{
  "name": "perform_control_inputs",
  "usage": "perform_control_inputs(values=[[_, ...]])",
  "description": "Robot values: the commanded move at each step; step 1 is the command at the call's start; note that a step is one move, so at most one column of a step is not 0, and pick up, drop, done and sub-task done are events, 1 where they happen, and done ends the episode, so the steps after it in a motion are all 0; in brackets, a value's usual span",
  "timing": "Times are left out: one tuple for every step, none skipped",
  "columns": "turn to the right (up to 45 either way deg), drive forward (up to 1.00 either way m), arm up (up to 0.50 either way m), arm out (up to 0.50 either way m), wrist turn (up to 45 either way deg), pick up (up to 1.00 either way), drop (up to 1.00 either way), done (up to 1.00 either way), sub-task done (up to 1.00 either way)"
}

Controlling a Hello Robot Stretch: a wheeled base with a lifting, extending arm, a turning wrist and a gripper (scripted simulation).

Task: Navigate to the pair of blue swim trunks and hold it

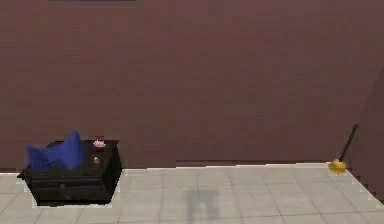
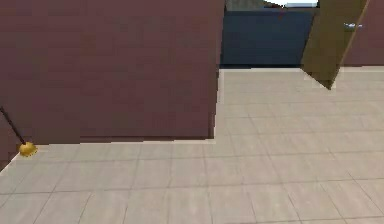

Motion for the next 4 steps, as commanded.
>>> perform_control_inputs(values=[[0.0,0.85,0.0,0.0,0.0,0.0,0.0,0.0,0.0],[-45.0,0.0,0.0,0.0,0.0,0.0,0.0,0.0,0.0],[-45.0,0.0,0.0,0.0,0.0,0.0,0.0,0.0,0.0],[-45.0,0.0,0.0,0.0,0.0,0.0,0.0,0.0,0.0]])
